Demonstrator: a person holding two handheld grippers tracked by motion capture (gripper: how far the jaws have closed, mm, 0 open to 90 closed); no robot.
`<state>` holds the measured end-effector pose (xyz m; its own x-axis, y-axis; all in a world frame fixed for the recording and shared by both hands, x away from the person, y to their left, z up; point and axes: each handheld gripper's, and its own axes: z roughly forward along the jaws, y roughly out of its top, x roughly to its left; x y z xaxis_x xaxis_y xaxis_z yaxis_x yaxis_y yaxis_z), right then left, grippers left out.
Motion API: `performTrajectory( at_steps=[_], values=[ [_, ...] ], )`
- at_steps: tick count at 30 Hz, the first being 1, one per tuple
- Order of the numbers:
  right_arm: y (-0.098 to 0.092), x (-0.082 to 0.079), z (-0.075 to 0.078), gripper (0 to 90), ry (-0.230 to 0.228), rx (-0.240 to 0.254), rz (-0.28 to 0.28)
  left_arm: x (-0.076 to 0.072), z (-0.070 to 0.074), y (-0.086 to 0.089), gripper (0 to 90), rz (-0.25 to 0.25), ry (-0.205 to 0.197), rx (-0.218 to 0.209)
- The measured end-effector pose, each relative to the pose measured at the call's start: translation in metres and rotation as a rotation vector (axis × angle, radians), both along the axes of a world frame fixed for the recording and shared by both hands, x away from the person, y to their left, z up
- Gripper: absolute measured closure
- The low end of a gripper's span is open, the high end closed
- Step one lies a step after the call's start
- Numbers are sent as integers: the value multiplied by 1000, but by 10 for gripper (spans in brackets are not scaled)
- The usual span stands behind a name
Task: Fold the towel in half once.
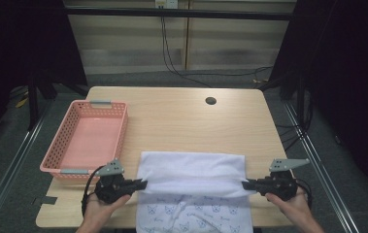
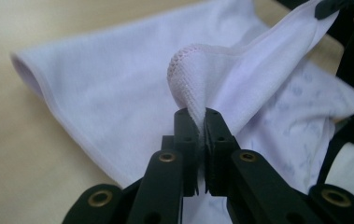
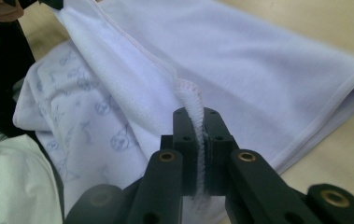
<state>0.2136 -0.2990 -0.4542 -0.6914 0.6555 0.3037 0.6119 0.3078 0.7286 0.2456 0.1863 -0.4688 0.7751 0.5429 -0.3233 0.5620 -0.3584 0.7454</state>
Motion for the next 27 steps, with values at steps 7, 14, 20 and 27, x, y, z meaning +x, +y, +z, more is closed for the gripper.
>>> performTrajectory(
  at_steps=[7, 14, 20, 27],
  values=[
    [11, -1, -27, 866, 94, -73, 22, 3, -20, -7, 856, -24, 87, 86],
    [17, 2, -40, 868, 131, -117, 47, 5, -26, -13, 860, -19, 99, 140],
    [16, 6, -40, 870, 88, -149, 24, 14, -27, -18, 867, -14, 79, 144],
    [2, 29, -41, 870, 75, -156, -26, 47, -28, -33, 868, 7, 50, 160]
  ],
)
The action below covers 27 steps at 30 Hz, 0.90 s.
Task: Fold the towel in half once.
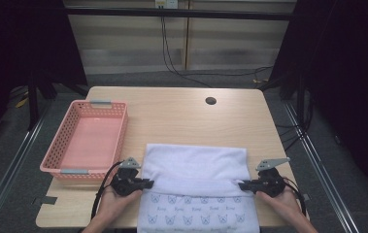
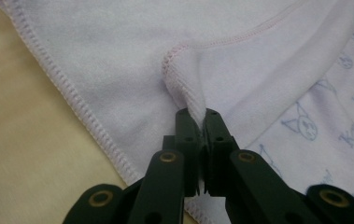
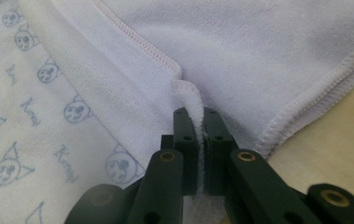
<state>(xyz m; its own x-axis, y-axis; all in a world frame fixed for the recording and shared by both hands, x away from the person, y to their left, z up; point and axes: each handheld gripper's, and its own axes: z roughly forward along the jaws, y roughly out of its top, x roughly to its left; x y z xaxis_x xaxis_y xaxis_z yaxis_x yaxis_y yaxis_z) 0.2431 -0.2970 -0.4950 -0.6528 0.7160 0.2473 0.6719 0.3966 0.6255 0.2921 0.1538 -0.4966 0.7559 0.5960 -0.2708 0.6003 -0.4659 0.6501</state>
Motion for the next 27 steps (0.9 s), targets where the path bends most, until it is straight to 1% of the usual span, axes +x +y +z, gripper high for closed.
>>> performTrajectory(
  at_steps=[2, 3, 5, 6, 7, 8, 9, 10, 11, 12, 13, 15, 16, 17, 18, 19, 21, 22, 24, 25, 26, 27],
  values=[
    [-4, 8, 0, 869, 0, -1, -15, 10, 0, -5, 868, 8, -2, 9],
    [-5, 12, -1, 870, -8, -4, -21, 14, 0, -7, 868, 13, -8, 7],
    [-8, 20, -1, 869, -9, 1, -34, 24, -1, -10, 868, 25, -8, -2],
    [-10, 24, -1, 869, -9, 1, -44, 29, -1, -12, 868, 27, -10, 4],
    [-11, 28, -2, 869, -6, 7, -51, 33, -1, -14, 868, 37, -15, 6],
    [-11, 32, -2, 869, -4, 10, -59, 37, -2, -15, 868, 48, -17, -4],
    [-12, 36, -2, 869, -9, 3, -67, 40, -2, -15, 868, 52, -15, -5],
    [-12, 39, -2, 869, -10, 3, -67, 44, -2, -17, 868, 55, -14, -1],
    [-13, 45, -2, 869, -17, -2, -72, 47, -2, -18, 868, 55, -19, 6],
    [-13, 49, -3, 869, -16, 2, -80, 50, -2, -18, 868, 62, -27, 7],
    [-14, 54, -3, 869, -20, 4, -79, 53, -3, -19, 868, 71, -26, -1],
    [-14, 62, -4, 869, -24, 4, -92, 60, -3, -19, 868, 78, -24, 1],
    [-15, 67, -4, 869, -23, 10, -96, 60, -3, -19, 868, 78, -24, 1],
    [-15, 67, -4, 869, -23, 10, -96, 63, -3, -20, 868, 81, -29, 3],
    [-15, 75, -4, 869, -29, 5, -100, 69, -4, -20, 868, 90, -27, -3],
    [-15, 77, -4, 869, -26, 4, -108, 72, -4, -21, 868, 99, -29, -5],
    [-15, 85, -5, 870, -30, 8, -114, 81, -4, -23, 868, 111, -36, 8],
    [-16, 89, -5, 870, -28, 8, -125, 85, -4, -24, 868, 117, -34, 5],
    [-18, 96, -6, 869, -31, 21, -135, 93, -4, -26, 868, 122, -47, 16],
    [-18, 98, -7, 870, -36, 21, -140, 97, -4, -26, 868, 120, -43, 17],
    [-19, 101, -7, 869, -36, 23, -143, 100, -4, -27, 868, 127, -52, 18],
    [-19, 104, -7, 869, -38, 21, -148, 103, -4, -29, 868, 117, -73, 32]
  ],
)
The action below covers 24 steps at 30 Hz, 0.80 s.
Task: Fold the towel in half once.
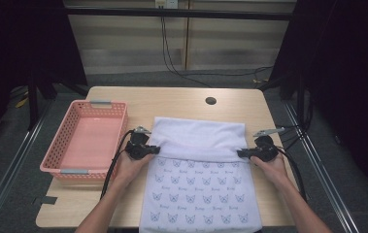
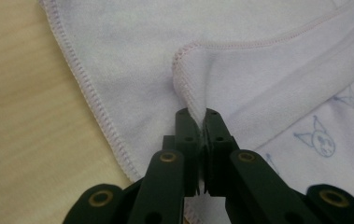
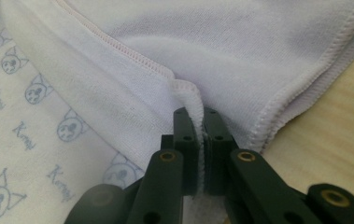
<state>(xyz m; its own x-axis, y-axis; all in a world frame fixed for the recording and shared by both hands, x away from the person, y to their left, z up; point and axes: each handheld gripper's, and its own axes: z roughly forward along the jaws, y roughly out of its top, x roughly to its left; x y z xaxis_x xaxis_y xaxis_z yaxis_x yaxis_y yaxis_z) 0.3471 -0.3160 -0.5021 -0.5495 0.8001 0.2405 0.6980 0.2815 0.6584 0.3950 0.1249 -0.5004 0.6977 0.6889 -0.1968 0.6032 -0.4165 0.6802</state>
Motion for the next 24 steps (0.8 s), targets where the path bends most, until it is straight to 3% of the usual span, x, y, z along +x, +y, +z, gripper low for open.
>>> performTrajectory(
  at_steps=[6, 10, 12, 15, 17, 21, 24],
  values=[
    [-1, 19, -1, 869, -11, 0, -28, 18, 0, -6, 868, 22, -9, 20],
    [0, 32, 0, 869, -19, -24, -45, 30, 1, -9, 868, 34, -7, 31],
    [3, 39, 0, 869, -29, -43, -54, 35, -1, -9, 868, 64, -9, 6],
    [5, 46, -1, 869, -41, -39, -68, 40, -1, -7, 868, 61, -13, 20],
    [3, 54, -4, 869, -47, -5, -88, 47, -1, -7, 868, 73, -9, 20],
    [9, 65, -4, 869, -55, -29, -116, 55, -2, -6, 867, 92, -18, 16],
    [12, 71, -5, 869, -70, -21, -135, 60, -2, -6, 868, 95, -25, 23]
  ],
)
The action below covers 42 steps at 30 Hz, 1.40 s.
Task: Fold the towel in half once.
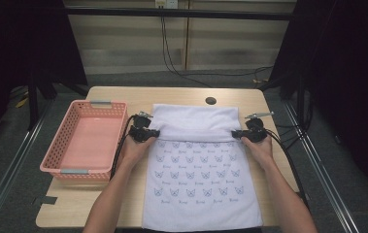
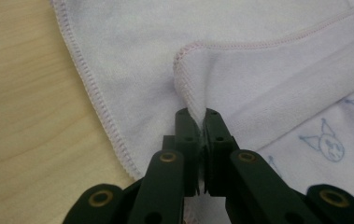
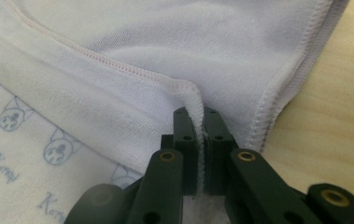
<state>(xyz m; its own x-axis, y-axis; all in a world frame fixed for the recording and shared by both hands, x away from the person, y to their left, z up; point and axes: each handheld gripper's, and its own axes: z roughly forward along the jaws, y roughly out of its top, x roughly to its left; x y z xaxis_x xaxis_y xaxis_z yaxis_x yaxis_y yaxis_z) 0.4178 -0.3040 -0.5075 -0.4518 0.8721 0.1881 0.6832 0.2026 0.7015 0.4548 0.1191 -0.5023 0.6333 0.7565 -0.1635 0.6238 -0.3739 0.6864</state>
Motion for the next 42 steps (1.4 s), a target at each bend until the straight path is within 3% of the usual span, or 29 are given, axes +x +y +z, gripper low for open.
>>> performTrajectory(
  at_steps=[4, 6, 7, 9, 11, 12, 14, 17, 18, 19, 22, 27, 36, 39, 41, 42],
  values=[
    [4, 7, 0, 870, -3, -16, -27, 10, -1, 0, 867, 15, -1, -9],
    [6, 10, 1, 870, -9, -36, -25, 10, 0, -2, 867, 19, -15, 10],
    [7, 9, 2, 870, 2, -40, -25, 9, 0, -2, 868, 25, -19, -2],
    [3, 8, 7, 870, 6, -10, -13, 5, 6, 0, 868, 7, -14, -23],
    [-3, 5, 19, 870, -28, 23, 9, 2, 18, 4, 868, 5, -43, -64],
    [-6, 4, 25, 869, -42, 40, 14, -2, 28, 5, 868, 18, -50, -122],
    [-12, -2, 45, 869, -90, 93, 17, -11, 45, 4, 868, -10, -86, -141],
    [-22, -12, 75, 869, -160, 121, 31, -30, 70, -5, 868, -36, -123, -168],
    [-24, -17, 84, 869, -178, 123, 35, -30, 70, -5, 868, -36, -123, -168],
    [-27, -23, 93, 869, -201, 131, 39, -38, 86, -5, 867, -64, -145, -193],
    [-31, -37, 113, 869, -240, 151, 52, -47, 100, 4, 867, -60, -157, -245],
    [-37, -62, 131, 868, -275, 180, 97, -73, 121, 17, 866, -108, -204, -288],
    [-33, -109, 159, 867, -343, 210, 183, -111, 151, 36, 865, -153, -283, -310],
    [-31, -132, 161, 866, -356, 205, 217, -131, 145, 42, 853, -177, -292, -297],
    [-30, -146, 152, 866, -344, 209, 238, -141, 129, 45, 846, -180, -267, -300],
    [-28, -151, 144, 866, -326, 200, 242, -141, 129, 45, 846, -180, -267, -300]
  ],
)
